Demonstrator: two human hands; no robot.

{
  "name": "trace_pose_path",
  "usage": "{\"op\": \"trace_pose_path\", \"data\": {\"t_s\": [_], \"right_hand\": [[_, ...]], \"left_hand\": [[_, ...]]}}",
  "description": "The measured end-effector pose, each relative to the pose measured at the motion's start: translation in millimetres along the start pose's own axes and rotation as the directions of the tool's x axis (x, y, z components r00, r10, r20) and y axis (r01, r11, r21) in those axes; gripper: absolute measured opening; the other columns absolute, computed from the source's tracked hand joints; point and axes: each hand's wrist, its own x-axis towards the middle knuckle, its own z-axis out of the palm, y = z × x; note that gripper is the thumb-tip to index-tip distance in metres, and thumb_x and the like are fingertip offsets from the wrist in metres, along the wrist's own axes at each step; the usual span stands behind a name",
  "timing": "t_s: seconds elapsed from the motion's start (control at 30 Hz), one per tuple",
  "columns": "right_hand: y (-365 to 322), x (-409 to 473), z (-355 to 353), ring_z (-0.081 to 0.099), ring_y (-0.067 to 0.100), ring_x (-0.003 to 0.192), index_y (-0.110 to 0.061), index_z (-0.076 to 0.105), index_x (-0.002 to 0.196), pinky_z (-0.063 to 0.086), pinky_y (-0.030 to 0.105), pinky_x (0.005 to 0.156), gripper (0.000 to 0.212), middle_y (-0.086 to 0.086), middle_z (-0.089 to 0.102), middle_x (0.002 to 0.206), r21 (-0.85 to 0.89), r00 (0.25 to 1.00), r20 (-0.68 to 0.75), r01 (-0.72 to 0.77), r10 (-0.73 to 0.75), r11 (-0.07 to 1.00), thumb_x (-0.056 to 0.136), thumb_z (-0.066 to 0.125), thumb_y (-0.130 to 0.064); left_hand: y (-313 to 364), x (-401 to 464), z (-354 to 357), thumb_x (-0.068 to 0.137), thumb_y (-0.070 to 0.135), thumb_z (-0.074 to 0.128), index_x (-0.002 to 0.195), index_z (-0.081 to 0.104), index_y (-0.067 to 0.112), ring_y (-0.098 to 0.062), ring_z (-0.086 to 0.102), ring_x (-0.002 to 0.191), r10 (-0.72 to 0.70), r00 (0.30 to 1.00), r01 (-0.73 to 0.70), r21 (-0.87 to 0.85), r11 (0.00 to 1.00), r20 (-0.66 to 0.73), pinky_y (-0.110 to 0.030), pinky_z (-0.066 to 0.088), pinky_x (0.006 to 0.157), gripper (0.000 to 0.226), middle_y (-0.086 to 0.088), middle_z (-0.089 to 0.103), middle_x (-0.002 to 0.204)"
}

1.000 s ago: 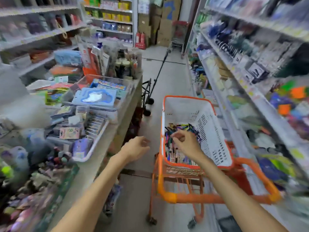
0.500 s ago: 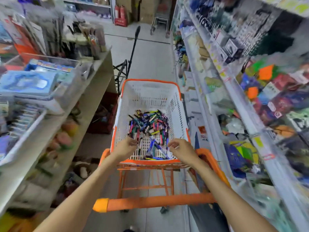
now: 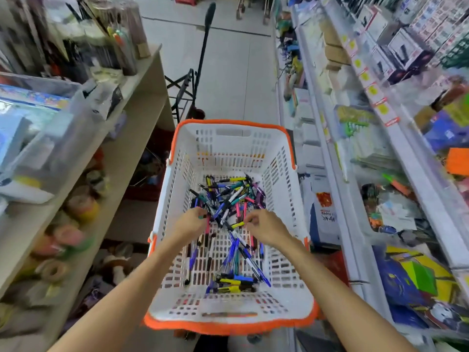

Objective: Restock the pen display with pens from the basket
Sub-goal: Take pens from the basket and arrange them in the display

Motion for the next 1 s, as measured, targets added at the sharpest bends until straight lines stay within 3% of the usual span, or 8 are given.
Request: {"op": "trace_pose_path", "data": {"t_s": [0.13, 0.27, 0.37, 0.5, 0.6, 0.73, 0.9, 1.0], "right_hand": [[10, 60, 8, 0.056, 0.02, 0.093, -0.014, 0.053, 0.124, 0.047, 0.031, 0.077, 0.03, 0.003, 0.059, 0.111, -0.165, 0.999, 0.012, -0.033, 0.035, 0.986, 0.094, 0.049, -0.015], [27, 104, 20, 0.031, 0.03, 0.135, -0.01, 0.025, 0.147, 0.034, 0.038, 0.109, 0.066, 0.017, 0.029, 0.148, -0.335, 0.999, -0.033, -0.041, 0.031, 0.941, 0.09, 0.058, -0.015], [41, 141, 28, 0.014, 0.035, 0.144, -0.013, 0.009, 0.152, 0.022, 0.043, 0.115, 0.071, 0.016, 0.005, 0.158, -0.4, 0.995, -0.095, -0.066, 0.031, 0.914, 0.094, 0.05, -0.014], [55, 175, 45, 0.0, 0.036, 0.146, -0.023, -0.004, 0.152, 0.013, 0.05, 0.117, 0.085, 0.012, -0.009, 0.159, -0.527, 0.992, -0.098, 0.019, -0.082, 0.85, 0.092, 0.055, -0.017], [61, 188, 57, -0.009, 0.031, 0.146, -0.024, -0.008, 0.152, -0.002, 0.051, 0.117, 0.084, 0.008, -0.01, 0.16, -0.649, 0.986, -0.034, 0.103, -0.164, 0.754, 0.092, 0.051, -0.021], [55, 189, 60, 0.017, 0.032, 0.143, -0.011, 0.004, 0.151, 0.005, 0.049, 0.117, 0.079, 0.013, 0.017, 0.156, -0.746, 0.976, -0.006, 0.142, -0.218, 0.651, 0.09, 0.055, -0.016], [50, 178, 49, 0.055, 0.03, 0.113, -0.009, 0.001, 0.151, 0.018, 0.046, 0.114, 0.088, 0.012, 0.05, 0.134, -0.707, 0.971, 0.087, 0.219, -0.224, 0.672, 0.084, 0.059, -0.004], [33, 170, 39, 0.056, 0.03, 0.088, -0.014, 0.017, 0.146, 0.043, 0.041, 0.084, 0.076, 0.009, 0.056, 0.1, -0.589, 0.966, 0.147, 0.26, -0.215, 0.765, 0.085, 0.061, -0.002]], "left_hand": [[-5, 64, 15, 0.088, 0.006, 0.055, 0.135, 0.045, 0.0, -0.015, 0.057, 0.064, -0.144, 0.989, 0.144, -0.009, 0.989, 0.033, -0.028, 0.053, 0.058, 0.048, -0.012, 0.063, 0.103], [-5, 102, 36, 0.088, 0.012, 0.06, 0.143, 0.035, 0.013, -0.027, 0.063, 0.091, -0.097, 0.995, 0.1, 0.129, 0.987, -0.025, -0.038, 0.052, 0.076, 0.06, -0.015, 0.058, 0.122], [-4, 136, 60, 0.091, 0.027, 0.062, 0.145, 0.031, 0.016, -0.028, 0.051, 0.118, 0.034, 0.999, -0.025, 0.364, 0.931, -0.018, -0.04, 0.048, 0.092, 0.064, -0.011, 0.039, 0.142], [6, 158, 89, 0.093, 0.044, 0.055, 0.139, 0.031, 0.015, -0.033, 0.046, 0.121, 0.037, 0.998, 0.003, 0.568, 0.823, -0.058, -0.041, 0.05, 0.083, 0.06, -0.012, 0.034, 0.139], [7, 170, 99, 0.097, 0.033, 0.052, 0.135, 0.031, 0.013, -0.033, 0.05, 0.117, 0.089, 0.995, -0.041, 0.663, 0.748, -0.04, -0.039, 0.049, 0.076, 0.048, -0.011, 0.043, 0.135], [-9, 168, 90, 0.099, 0.034, 0.045, 0.132, 0.033, 0.012, -0.034, 0.063, 0.094, 0.179, 0.98, -0.194, 0.661, 0.725, 0.092, -0.037, 0.04, 0.063, 0.041, -0.011, 0.065, 0.108], [-17, 146, 75, 0.097, 0.034, 0.051, 0.138, 0.041, 0.019, -0.028, 0.06, 0.104, 0.06, 0.986, -0.124, 0.431, 0.894, 0.158, -0.036, 0.049, 0.081, 0.045, -0.007, 0.061, 0.124], [-24, 132, 75, 0.098, 0.027, 0.05, 0.136, 0.043, 0.011, -0.024, 0.059, 0.091, -0.013, 0.961, -0.036, 0.172, 0.984, 0.277, -0.034, 0.046, 0.075, 0.042, -0.008, 0.061, 0.107]]}}
